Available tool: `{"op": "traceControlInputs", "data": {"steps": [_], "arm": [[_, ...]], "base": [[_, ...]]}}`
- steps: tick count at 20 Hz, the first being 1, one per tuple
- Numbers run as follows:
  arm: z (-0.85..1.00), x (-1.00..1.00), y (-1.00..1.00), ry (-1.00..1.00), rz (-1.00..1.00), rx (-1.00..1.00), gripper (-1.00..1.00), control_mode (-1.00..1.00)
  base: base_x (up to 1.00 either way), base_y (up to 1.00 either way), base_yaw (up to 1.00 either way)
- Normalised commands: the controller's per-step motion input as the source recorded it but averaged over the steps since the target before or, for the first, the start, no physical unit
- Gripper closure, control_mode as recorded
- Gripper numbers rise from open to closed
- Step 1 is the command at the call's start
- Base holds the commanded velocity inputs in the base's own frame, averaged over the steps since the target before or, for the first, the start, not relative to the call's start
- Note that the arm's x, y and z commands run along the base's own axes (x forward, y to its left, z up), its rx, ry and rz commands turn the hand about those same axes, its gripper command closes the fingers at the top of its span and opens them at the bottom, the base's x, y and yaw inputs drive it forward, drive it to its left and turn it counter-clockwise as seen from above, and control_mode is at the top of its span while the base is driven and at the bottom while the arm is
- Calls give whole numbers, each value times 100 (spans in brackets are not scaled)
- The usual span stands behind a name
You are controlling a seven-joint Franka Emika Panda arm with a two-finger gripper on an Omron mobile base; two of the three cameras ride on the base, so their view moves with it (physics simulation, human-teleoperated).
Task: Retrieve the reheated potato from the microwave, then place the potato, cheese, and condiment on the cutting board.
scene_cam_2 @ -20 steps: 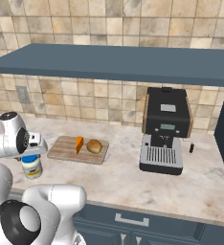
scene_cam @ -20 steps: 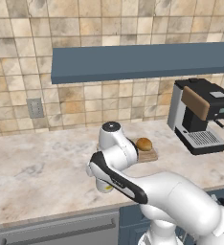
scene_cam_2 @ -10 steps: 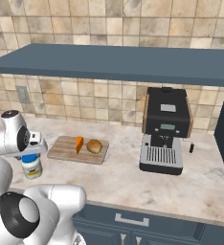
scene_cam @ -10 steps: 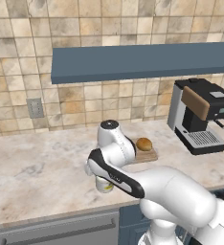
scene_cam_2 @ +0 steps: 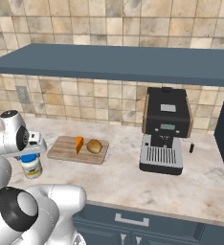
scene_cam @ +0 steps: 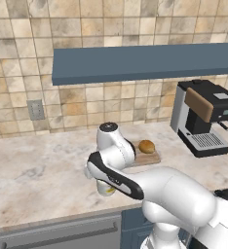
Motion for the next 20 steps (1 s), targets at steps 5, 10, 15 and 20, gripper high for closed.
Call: {"op": "traceControlInputs", "data": {"steps": [5, 10, 15, 20], "arm": [[-22, 0, 0, 3, 0, -3, -100, -100], [-29, 0, 0, 12, 0, -3, 100, -100], [-23, -1, -3, 11, 0, 0, 100, -100], [6, -18, -8, 0, 0, 0, 100, -100]], "base": [[0, 0, 0], [0, 0, 0], [0, 0, 0], [0, 0, 0]]}}
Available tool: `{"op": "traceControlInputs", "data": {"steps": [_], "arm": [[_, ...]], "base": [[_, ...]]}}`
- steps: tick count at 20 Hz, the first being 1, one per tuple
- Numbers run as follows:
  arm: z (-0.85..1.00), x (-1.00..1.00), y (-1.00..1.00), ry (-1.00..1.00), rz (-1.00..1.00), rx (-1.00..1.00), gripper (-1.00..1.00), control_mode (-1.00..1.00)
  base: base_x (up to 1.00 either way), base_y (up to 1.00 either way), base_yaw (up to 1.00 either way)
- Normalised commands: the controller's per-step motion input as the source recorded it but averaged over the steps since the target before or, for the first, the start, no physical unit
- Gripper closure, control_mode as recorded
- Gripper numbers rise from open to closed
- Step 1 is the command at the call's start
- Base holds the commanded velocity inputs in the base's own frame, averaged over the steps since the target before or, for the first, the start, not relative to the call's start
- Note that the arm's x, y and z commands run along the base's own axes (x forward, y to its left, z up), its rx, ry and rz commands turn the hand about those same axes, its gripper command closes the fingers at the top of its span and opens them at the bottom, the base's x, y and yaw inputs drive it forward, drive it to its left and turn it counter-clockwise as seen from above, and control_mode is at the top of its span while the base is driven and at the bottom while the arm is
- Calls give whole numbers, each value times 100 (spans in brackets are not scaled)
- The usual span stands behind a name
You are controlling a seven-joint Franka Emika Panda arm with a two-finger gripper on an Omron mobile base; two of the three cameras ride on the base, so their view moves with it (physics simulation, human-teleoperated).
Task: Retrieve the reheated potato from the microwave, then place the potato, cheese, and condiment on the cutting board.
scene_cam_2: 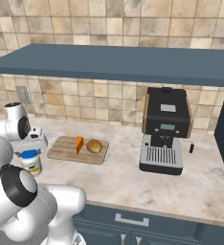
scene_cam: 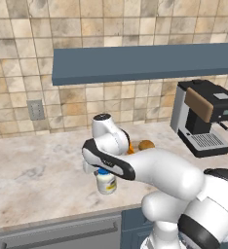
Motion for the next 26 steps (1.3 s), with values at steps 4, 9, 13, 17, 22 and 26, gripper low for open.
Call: {"op": "traceControlInputs", "data": {"steps": [4, 9, 13, 17, 22, 26], "arm": [[36, -9, -1, 0, -1, 0, 100, -100], [40, 1, -12, -5, -6, 0, 100, -100], [28, 20, -21, -6, -10, 0, 100, -100], [21, 37, -19, -4, -11, 0, 100, -100], [10, 49, -6, -5, -10, 0, 100, -100], [5, 52, -3, -7, -8, 0, 100, -100]], "base": [[0, 0, 0], [0, 0, 0], [0, 0, 0], [0, 0, 0], [0, 0, 0], [0, 0, 0]]}}
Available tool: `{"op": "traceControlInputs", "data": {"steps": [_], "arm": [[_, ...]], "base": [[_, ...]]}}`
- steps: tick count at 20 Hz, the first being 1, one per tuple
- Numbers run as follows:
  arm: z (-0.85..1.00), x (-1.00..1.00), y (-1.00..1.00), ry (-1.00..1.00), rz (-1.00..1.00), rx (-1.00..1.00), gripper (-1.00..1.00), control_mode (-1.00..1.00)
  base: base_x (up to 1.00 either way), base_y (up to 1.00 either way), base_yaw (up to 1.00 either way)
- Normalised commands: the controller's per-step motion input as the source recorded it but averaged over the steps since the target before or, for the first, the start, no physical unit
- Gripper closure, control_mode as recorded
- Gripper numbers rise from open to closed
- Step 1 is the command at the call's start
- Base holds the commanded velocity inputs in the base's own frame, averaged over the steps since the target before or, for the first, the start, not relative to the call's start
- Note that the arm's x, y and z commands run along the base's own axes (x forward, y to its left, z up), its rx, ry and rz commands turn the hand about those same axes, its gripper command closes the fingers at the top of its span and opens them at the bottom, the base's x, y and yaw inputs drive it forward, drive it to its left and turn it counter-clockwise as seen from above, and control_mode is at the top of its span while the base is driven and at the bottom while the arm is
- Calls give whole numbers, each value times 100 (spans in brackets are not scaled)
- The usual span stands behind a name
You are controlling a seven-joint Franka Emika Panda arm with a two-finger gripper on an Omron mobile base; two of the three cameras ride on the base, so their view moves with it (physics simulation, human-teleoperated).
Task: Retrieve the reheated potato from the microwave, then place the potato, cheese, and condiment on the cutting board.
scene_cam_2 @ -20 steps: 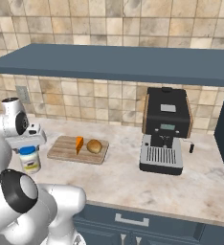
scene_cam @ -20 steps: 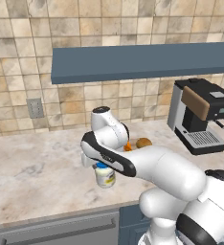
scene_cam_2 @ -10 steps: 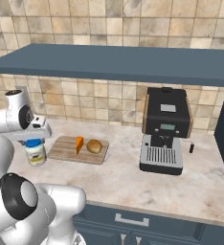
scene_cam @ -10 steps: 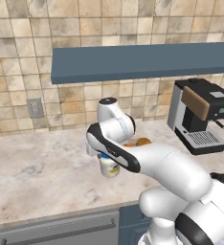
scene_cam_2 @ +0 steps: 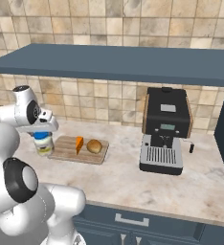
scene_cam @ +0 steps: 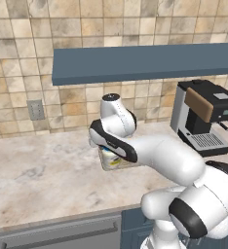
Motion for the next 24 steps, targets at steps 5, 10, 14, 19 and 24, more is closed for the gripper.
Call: {"op": "traceControlInputs", "data": {"steps": [5, 10, 14, 19, 24], "arm": [[4, 39, -9, -8, -6, 0, 100, -100], [0, 27, -5, -5, -3, 0, 100, -100], [0, 29, -12, -1, -2, 0, 100, -100], [-3, 7, -16, 0, 0, 0, 100, -100], [-7, 6, -7, 0, 0, 0, 100, -100]], "base": [[0, 0, 0], [0, 0, 0], [0, 0, 0], [0, 0, 0], [0, 0, 0]]}}
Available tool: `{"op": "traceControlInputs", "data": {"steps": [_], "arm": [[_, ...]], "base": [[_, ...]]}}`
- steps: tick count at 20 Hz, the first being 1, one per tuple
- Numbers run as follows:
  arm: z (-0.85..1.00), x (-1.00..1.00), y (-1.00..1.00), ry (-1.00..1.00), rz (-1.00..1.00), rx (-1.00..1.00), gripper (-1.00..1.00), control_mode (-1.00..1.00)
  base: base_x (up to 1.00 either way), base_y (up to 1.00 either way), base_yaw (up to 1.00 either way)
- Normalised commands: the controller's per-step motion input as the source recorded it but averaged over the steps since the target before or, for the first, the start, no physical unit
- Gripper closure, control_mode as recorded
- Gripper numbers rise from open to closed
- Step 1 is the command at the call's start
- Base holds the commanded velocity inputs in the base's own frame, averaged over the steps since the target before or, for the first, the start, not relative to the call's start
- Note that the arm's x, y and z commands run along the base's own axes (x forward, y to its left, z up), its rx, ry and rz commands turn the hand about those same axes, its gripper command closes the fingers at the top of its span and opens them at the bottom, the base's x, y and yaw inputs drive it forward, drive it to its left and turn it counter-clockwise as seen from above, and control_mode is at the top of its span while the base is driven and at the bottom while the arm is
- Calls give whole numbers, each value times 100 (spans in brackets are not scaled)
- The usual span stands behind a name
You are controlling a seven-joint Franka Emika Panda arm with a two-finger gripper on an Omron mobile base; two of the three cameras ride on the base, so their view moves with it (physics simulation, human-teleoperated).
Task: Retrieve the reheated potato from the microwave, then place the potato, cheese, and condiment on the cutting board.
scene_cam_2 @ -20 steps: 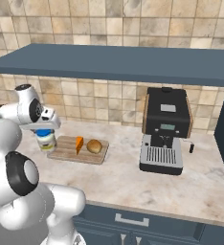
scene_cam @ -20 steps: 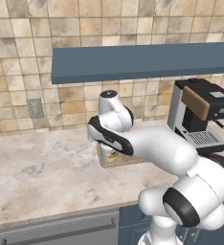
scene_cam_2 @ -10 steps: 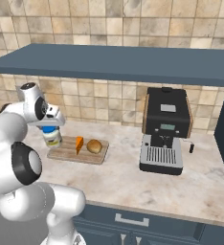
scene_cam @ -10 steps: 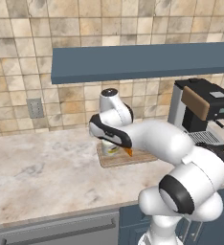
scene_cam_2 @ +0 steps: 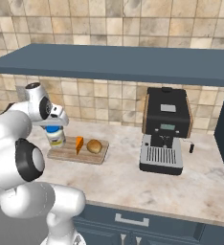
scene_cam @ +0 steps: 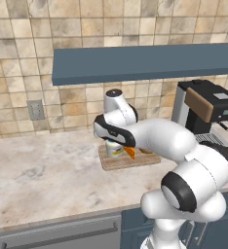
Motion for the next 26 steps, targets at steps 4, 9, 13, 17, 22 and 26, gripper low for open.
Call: {"op": "traceControlInputs", "data": {"steps": [4, 9, 13, 17, 22, 26], "arm": [[-12, 3, -1, 0, 0, 2, 100, -100], [-11, 4, -1, 0, 0, 1, 100, -100], [-6, 1, -7, 0, 0, 0, 100, -100], [-6, 0, -9, 0, 0, 0, 100, -100], [-2, 0, -8, 0, 0, 1, 100, -100], [-2, 0, -4, 0, 0, 4, 100, -100]], "base": [[0, 0, 0], [0, 0, 0], [0, 0, 0], [0, 0, 0], [0, 0, 0], [0, 0, 0]]}}
